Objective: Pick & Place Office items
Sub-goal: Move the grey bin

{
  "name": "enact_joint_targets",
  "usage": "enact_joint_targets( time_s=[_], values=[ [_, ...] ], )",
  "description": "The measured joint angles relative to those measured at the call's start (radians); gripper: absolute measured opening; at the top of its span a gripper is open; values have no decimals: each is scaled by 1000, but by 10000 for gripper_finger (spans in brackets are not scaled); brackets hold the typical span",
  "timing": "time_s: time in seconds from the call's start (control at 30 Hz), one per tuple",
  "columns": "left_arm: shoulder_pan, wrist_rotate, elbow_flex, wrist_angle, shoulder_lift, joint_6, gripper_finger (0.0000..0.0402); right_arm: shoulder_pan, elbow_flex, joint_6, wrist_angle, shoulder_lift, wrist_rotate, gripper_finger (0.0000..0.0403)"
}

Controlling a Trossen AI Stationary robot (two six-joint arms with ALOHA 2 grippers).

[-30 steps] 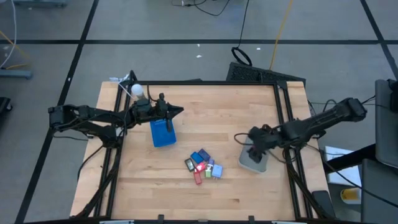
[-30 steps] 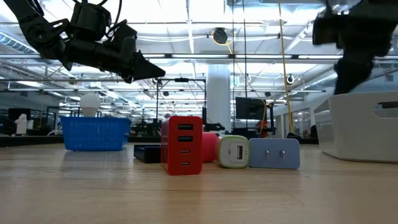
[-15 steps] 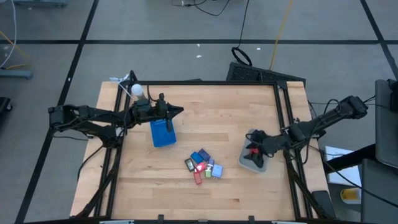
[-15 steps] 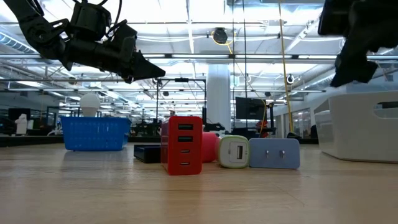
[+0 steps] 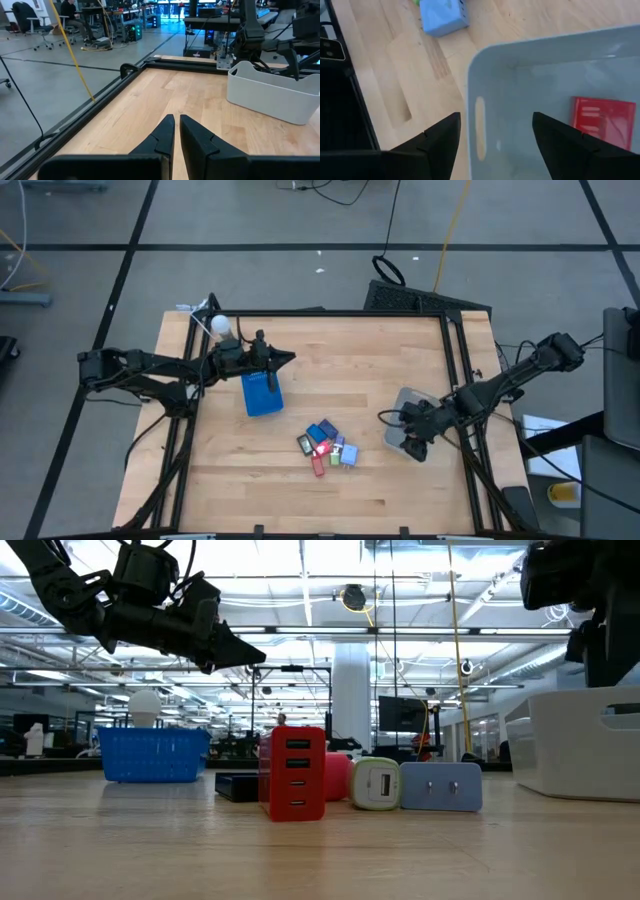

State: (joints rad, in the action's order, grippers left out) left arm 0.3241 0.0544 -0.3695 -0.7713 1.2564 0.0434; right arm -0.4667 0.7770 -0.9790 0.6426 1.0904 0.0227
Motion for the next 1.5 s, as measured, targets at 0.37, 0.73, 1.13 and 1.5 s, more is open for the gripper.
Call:
enact_joint_targets(
  time_s=[0.37,0.73,1.13,1.5],
  values=[
    [0,0,0,3,0,3,31,0,84,12,105,188,-51,240],
    [0,0,0,5,0,-1,31,2,86,54,185,294,-45,190],
    [0,0,0,5,0,-4,31,194,85,661,263,292,-48,13],
    [0,-1,0,4,0,27,31,467,85,1086,142,292,-49,3]
  ],
)
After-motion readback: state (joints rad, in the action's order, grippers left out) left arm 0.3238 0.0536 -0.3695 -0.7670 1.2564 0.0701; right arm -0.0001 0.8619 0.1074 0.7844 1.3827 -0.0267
